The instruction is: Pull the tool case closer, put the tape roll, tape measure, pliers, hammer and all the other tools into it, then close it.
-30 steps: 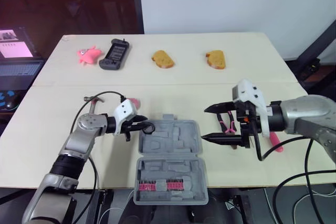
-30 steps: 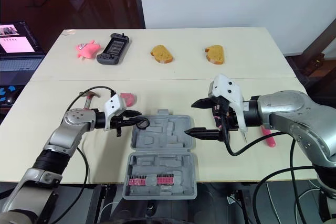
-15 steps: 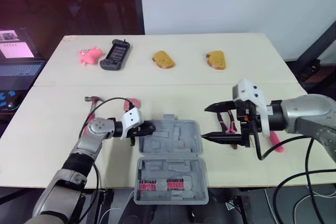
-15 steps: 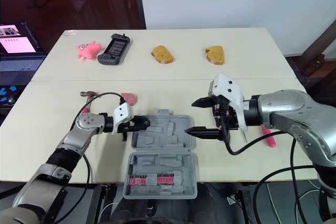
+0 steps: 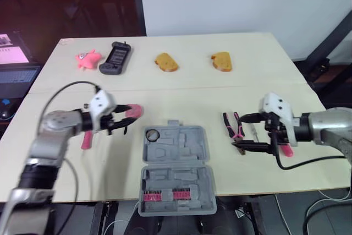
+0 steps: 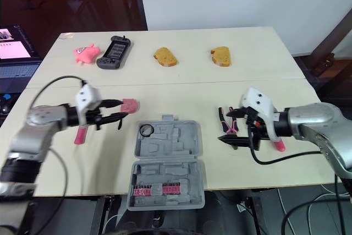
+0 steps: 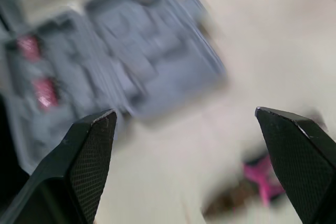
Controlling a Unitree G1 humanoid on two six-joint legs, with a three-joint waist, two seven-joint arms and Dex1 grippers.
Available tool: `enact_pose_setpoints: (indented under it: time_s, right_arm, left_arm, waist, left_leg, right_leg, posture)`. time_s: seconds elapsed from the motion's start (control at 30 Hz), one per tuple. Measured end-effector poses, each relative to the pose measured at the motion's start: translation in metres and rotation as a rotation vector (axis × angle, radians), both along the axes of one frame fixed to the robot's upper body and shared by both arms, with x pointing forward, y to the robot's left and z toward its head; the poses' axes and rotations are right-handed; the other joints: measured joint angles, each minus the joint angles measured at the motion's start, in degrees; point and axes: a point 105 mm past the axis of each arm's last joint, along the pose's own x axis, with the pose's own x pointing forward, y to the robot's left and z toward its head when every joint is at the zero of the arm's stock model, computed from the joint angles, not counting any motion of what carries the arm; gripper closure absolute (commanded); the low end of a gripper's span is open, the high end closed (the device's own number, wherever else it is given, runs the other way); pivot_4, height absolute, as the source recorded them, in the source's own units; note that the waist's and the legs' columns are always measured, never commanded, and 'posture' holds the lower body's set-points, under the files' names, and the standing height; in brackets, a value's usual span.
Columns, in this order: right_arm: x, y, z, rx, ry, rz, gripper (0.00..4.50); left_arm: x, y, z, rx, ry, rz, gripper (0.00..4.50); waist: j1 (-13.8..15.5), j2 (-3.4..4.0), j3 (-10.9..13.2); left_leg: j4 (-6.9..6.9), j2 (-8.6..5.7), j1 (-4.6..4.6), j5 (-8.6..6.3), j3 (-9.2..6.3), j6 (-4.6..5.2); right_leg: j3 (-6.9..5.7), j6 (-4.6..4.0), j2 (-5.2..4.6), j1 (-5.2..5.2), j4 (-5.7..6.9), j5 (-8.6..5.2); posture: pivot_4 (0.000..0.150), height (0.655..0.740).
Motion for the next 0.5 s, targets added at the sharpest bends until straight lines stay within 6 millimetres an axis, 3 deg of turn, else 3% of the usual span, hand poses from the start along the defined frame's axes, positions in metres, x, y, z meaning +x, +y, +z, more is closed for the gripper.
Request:
enact_pose_setpoints:
  time_s: [0.03,0.13,0.2,0.27,0.5]
  right_arm:
    - [0.001,-0.009,-0.002,-0.012,-0.016,-0.015,0.00]
    - [0.006,-0.044,0.004,-0.003,-0.102,-0.086,0.00]
    - [0.008,-0.080,0.009,0.008,-0.156,-0.194,0.00]
    - [0.007,-0.100,0.007,0.003,-0.184,-0.240,0.00]
    - [-0.006,-0.145,-0.032,0.045,-0.140,-0.387,0.00]
  left_arm:
    - [-0.002,0.010,0.003,0.007,-0.002,0.028,0.05]
    - [-0.017,0.051,0.008,0.046,-0.001,0.128,0.05]
    - [-0.029,0.085,0.016,0.059,-0.016,0.223,0.05]
    - [-0.041,0.106,0.019,0.078,-0.028,0.273,0.05]
    - [-0.089,0.164,0.003,0.118,0.053,0.393,0.05]
  waist:
    - [-0.01,0.02,0.01]
    - [-0.04,0.01,0.01]
    - [-0.06,0.01,0.01]
    - [-0.08,0.03,0.00]
    - [-0.17,0.03,0.00]
  left_leg:
    - [-0.01,0.00,0.00,0.01,0.01,-0.01]
    - [-0.04,0.00,0.02,0.01,0.02,-0.02]
    - [-0.09,0.00,0.05,0.01,0.04,-0.02]
    - [-0.12,0.02,0.08,0.01,0.04,-0.02]
    - [-0.17,0.06,0.10,0.00,0.07,-0.04]
  right_leg:
    - [0.00,0.00,0.00,0.00,0.00,0.00]
    - [0.01,0.00,-0.01,0.04,-0.06,0.00]
    - [0.03,-0.01,-0.01,0.03,-0.08,0.00]
    - [0.03,-0.02,-0.01,0.04,-0.08,-0.01]
    - [0.04,-0.17,-0.01,0.02,-0.09,-0.09]
  posture:
    - [0.150,0.7400]
    - [0.150,0.7400]
    - [0.150,0.7400]
    - [0.150,0.7400]
    - [0.150,0.7400]
